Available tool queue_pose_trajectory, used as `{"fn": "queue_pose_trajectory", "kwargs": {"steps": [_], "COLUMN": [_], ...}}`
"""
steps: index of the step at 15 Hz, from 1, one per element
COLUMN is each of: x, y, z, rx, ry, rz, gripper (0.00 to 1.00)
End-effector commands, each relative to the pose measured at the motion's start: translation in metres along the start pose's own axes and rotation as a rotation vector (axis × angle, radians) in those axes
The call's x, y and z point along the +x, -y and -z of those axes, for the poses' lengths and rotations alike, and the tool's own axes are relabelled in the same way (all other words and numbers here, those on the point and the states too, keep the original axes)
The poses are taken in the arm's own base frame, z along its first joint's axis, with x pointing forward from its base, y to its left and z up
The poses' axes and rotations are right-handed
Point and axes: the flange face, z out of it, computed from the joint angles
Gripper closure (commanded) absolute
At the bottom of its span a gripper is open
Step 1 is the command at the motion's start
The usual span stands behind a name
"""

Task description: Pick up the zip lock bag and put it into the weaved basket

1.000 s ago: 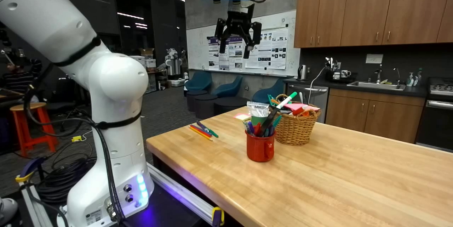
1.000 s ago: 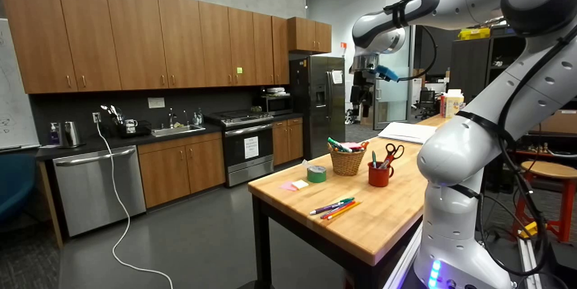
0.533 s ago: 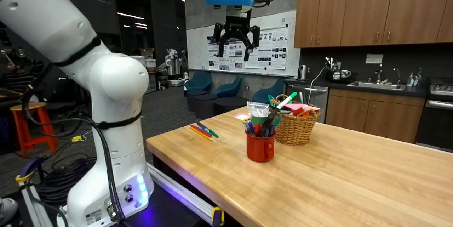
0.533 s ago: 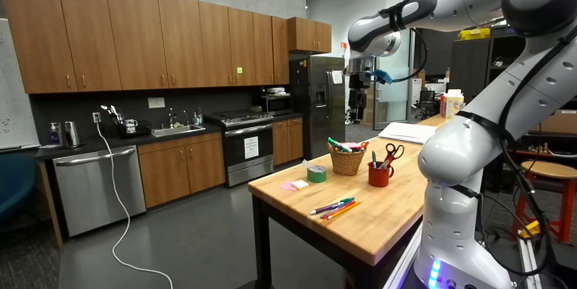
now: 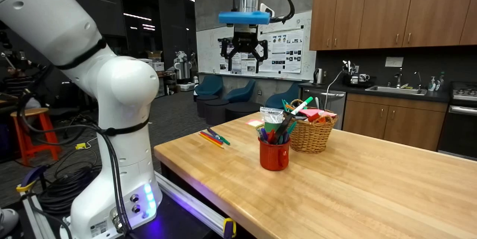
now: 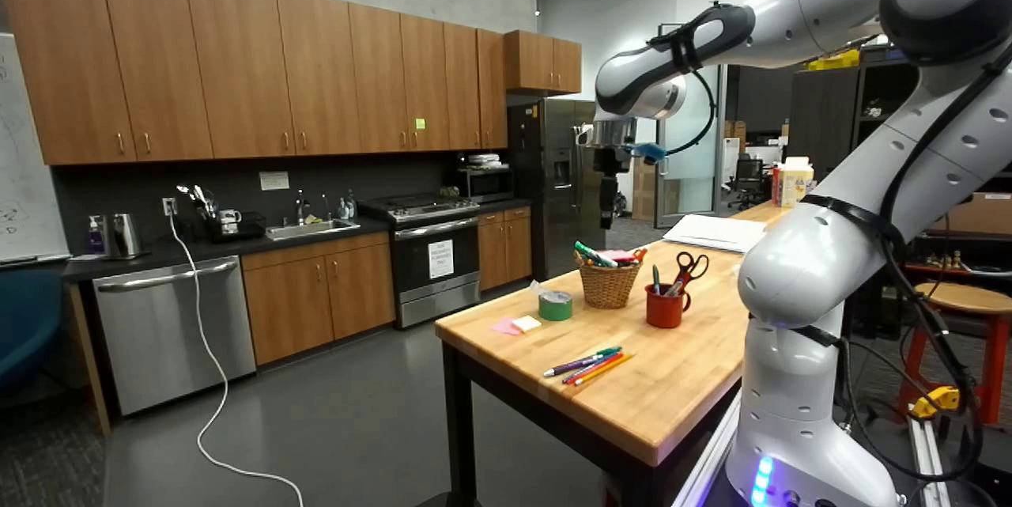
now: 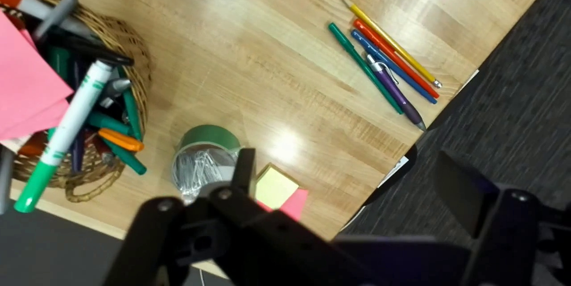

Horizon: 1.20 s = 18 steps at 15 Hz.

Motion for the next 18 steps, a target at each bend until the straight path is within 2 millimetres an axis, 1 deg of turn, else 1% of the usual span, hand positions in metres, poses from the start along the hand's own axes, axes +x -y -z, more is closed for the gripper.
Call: {"fn": "queue_pose_trajectory", "kwargs": {"steps": [1,5,8,10,14,16,18], "x": [0.02,0.032,0.038,0.04,0.051,0.06,0.069], "y": [0.015,0.034,0.045,0.047,0.037,0.025,0.013], "z": [-0.015,-0.032,-0.042,-0.046,-0.047,-0.049,-0.054], "rx": [-0.022,0.0,0.009,-0.012,-0.053,-0.069,-0.079], "ry": [0.017,0.043,0.059,0.069,0.046,0.014,0.003], "rz": [0.166,0.346,0.432,0.449,0.392,0.31,0.278], "gripper": [0.0,0.0,0.0,0.0,0.0,0.0,0.0]}}
